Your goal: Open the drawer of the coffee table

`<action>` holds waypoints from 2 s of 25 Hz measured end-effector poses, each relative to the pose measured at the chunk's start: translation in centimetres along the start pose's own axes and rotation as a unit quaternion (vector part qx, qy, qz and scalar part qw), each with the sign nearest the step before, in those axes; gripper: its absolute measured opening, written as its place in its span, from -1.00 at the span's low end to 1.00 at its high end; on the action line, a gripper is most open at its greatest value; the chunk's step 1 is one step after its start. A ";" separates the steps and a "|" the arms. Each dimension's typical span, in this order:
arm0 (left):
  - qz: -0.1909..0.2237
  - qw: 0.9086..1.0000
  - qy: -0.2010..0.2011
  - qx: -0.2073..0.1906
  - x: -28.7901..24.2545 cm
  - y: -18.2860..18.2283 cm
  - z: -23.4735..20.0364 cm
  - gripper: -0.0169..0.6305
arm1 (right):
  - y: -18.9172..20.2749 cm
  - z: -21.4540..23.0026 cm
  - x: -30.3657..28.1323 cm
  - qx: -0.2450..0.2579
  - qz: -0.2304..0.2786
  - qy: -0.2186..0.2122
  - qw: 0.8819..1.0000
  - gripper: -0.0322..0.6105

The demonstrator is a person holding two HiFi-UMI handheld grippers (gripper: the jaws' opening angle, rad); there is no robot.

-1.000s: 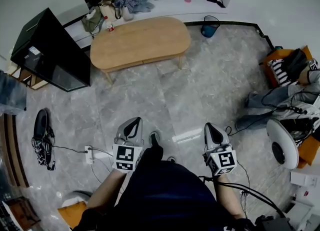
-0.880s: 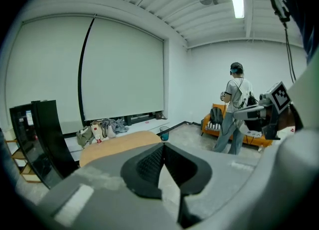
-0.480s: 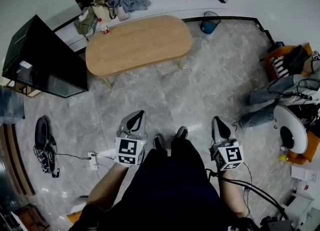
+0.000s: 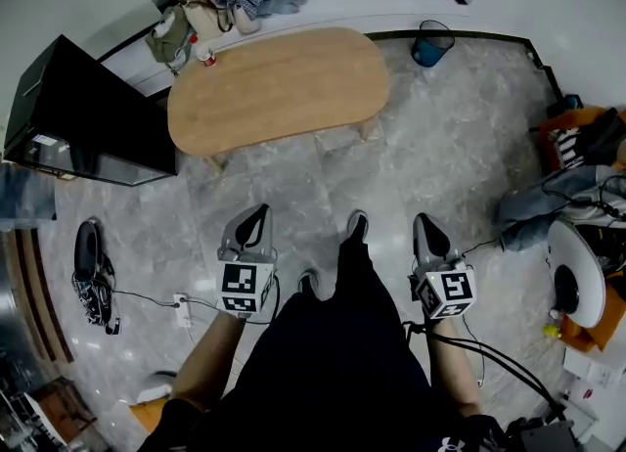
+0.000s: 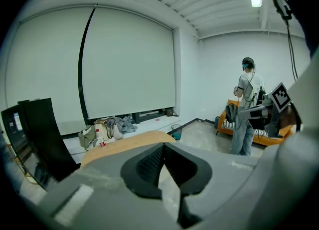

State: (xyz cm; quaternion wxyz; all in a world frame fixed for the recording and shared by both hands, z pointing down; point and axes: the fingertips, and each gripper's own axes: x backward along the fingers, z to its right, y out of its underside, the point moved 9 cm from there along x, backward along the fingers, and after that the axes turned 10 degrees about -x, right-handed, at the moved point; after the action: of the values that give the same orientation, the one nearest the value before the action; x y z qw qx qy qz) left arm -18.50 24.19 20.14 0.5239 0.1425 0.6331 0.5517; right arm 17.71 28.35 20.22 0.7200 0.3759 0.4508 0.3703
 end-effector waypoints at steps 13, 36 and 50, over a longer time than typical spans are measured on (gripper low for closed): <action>0.008 0.993 -0.107 -0.055 -14.3 -7.5 -7.8 -0.94 | -8.2 12.0 -17.2 0.053 -0.029 -0.062 0.996 -0.89; 0.010 0.996 0.049 0.079 -33.5 10.4 -10.6 -0.94 | 6.4 21.0 -38.7 -0.006 -0.094 -0.064 0.994 -0.89; -0.064 0.953 0.180 0.234 -43.3 29.9 -6.0 -0.03 | 21.6 24.7 -47.1 0.094 -0.196 -0.132 0.967 -0.12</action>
State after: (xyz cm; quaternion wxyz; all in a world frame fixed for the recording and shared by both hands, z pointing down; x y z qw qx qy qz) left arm -17.57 -1.48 66.45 0.3872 0.1183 0.8363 0.3697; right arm 21.37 -8.24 64.29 0.7931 0.3919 0.4494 0.1245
